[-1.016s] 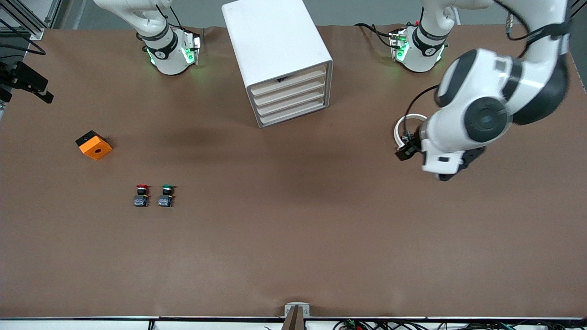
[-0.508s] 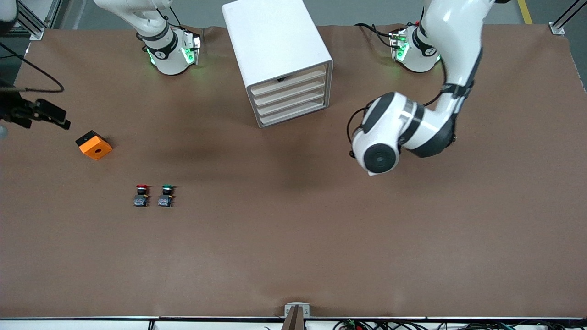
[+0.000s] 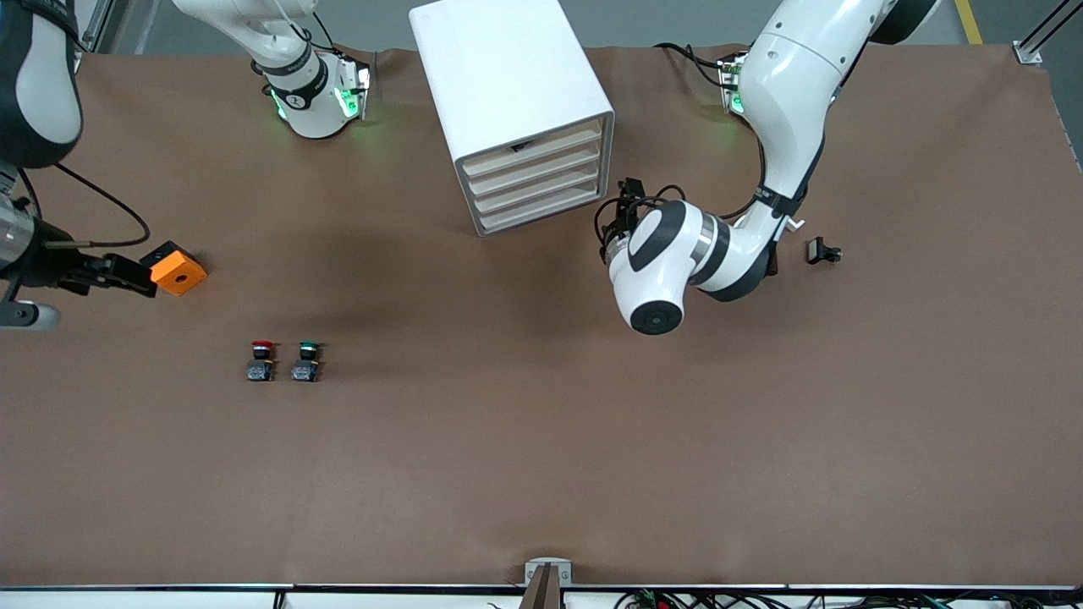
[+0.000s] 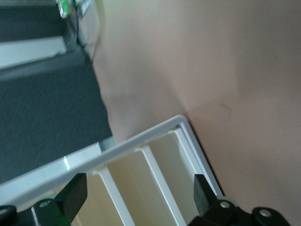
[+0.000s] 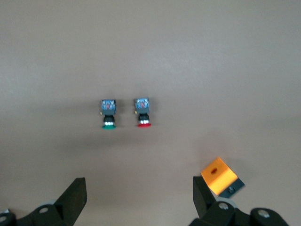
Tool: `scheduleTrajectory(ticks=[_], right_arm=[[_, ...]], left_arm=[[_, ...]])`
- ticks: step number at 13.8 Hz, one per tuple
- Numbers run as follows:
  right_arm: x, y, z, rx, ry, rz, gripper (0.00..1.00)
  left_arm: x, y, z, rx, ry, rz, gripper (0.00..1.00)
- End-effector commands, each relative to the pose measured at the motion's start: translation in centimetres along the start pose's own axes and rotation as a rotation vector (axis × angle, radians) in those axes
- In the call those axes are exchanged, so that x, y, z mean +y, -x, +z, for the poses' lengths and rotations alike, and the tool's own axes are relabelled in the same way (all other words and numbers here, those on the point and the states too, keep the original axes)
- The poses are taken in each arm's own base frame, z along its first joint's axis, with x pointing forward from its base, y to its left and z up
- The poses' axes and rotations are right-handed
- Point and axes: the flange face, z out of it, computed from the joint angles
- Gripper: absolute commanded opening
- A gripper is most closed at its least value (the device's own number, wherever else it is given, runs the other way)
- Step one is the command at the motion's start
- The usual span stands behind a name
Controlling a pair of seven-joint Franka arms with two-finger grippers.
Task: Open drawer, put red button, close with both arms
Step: 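Grip the drawer front with the left gripper while the right gripper reaches the red button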
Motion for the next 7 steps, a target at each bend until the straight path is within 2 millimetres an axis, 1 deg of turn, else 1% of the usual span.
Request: scheduleTrajectory(ticks=[1, 3, 5, 7], right_arm=[[-0.4, -1.1, 4.3, 0.021, -0.023, 0.02, 1.0], [-0.7, -2.2, 6.7, 0.018, -0.038, 0.027, 1.0], [-0.5, -3.0, 9.6, 0.014, -0.048, 0.042, 1.0], [-0.5, -3.0, 12.5, 0.01, -0.067, 0.092, 1.0]], left_arm=[[2.0, 0.0, 1.1, -0.123, -0.091, -0.073, 1.0], [3.2, -0.4, 1.4, -0.196, -0.124, -0.13, 1.0], [3.5, 0.5, 1.2, -0.233, -0.13, -0.187, 1.0], [3.4, 1.7, 1.6, -0.26, -0.138, -0.228, 1.0]])
